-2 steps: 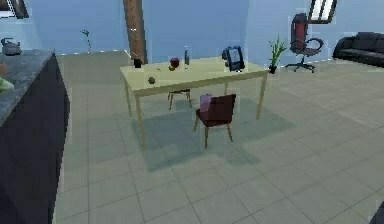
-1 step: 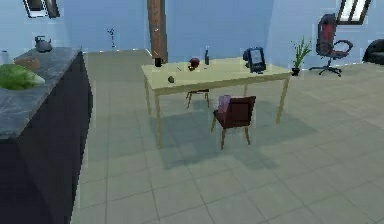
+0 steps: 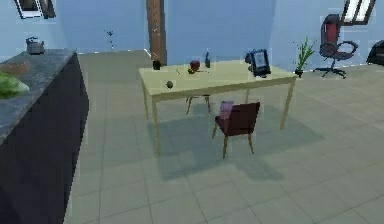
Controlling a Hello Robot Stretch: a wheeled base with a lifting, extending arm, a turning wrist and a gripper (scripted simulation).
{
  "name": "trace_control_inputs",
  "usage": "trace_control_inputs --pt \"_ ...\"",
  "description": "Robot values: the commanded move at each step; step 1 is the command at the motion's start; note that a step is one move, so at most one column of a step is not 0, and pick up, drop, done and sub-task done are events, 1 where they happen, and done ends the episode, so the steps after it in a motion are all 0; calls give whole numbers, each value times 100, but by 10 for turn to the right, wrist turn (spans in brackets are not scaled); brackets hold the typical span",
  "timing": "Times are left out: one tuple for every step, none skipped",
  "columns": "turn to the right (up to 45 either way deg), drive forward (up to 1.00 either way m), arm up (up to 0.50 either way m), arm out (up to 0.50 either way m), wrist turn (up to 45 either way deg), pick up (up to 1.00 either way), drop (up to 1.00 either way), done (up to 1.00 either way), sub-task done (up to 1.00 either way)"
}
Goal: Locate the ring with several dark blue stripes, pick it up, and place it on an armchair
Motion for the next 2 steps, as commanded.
trace_control_inputs --pt "390 0 0 0 0 0 0 0 0" --pt "0 100 0 0 0 0 0 0 0"
